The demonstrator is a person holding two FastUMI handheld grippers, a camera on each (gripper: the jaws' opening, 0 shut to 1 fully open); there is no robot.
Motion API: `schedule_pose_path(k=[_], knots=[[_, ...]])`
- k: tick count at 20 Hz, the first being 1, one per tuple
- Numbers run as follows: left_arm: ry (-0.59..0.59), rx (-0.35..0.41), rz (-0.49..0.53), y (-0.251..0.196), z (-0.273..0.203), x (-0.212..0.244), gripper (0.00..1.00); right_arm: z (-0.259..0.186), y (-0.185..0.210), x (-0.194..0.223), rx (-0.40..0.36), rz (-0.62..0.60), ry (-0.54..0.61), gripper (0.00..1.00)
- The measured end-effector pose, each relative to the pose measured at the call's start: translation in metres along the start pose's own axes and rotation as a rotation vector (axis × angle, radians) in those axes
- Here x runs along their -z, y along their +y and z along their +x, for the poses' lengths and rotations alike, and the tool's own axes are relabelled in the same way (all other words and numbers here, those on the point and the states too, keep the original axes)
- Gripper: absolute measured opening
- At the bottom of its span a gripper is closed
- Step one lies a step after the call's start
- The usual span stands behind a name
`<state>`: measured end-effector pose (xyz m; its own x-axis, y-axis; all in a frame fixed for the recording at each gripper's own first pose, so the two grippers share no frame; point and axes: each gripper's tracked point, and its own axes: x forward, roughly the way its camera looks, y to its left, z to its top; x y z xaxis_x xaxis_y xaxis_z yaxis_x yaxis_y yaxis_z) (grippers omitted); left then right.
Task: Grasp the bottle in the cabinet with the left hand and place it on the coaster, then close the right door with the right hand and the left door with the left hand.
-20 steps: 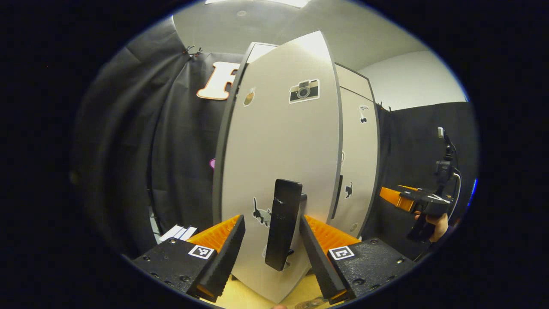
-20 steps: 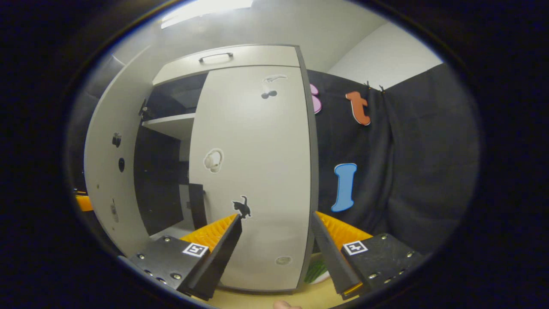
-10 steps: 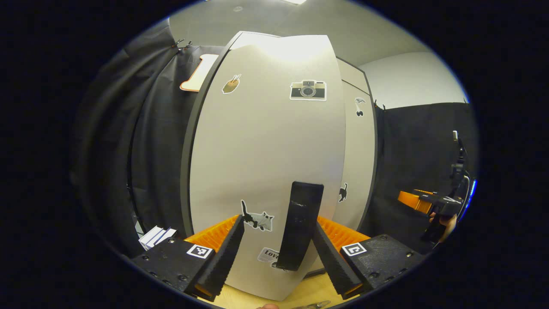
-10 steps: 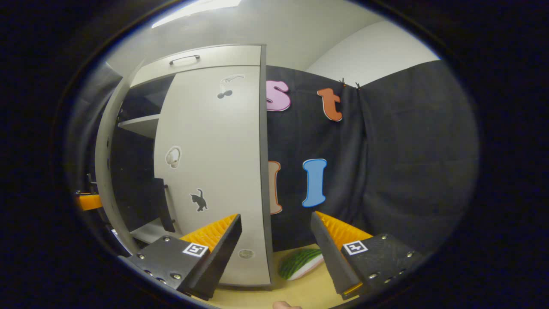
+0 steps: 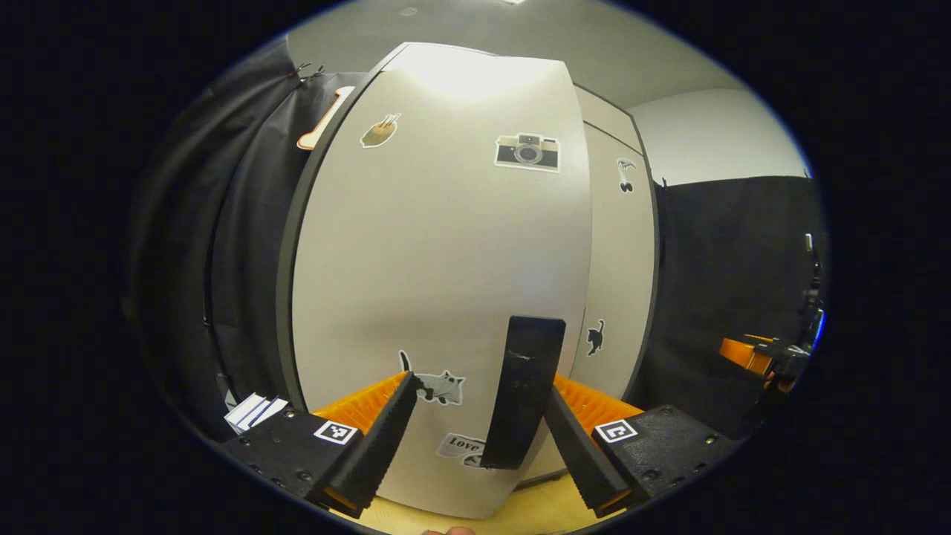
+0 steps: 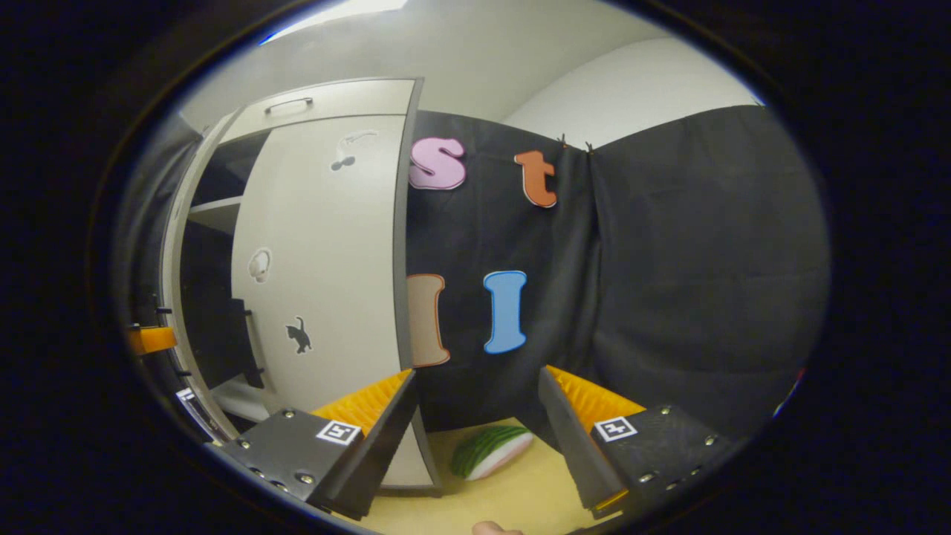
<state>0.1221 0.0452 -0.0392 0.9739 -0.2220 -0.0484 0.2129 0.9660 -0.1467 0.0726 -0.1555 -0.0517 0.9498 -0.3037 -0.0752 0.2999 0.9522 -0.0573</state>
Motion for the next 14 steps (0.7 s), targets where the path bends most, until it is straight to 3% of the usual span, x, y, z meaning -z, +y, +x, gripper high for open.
schedule_pose_path(k=[8, 14], knots=[[0.007, -0.012, -0.037, -0.006, 0.007, 0.002, 1.0, -0.002, -0.049, 0.007, 0.085, 0.014, 0.019, 0.99], [0.008, -0.027, 0.004, -0.008, 0.012, 0.0, 1.0, -0.001, -0.059, 0.01, 0.108, 0.0, 0.022, 0.99]])
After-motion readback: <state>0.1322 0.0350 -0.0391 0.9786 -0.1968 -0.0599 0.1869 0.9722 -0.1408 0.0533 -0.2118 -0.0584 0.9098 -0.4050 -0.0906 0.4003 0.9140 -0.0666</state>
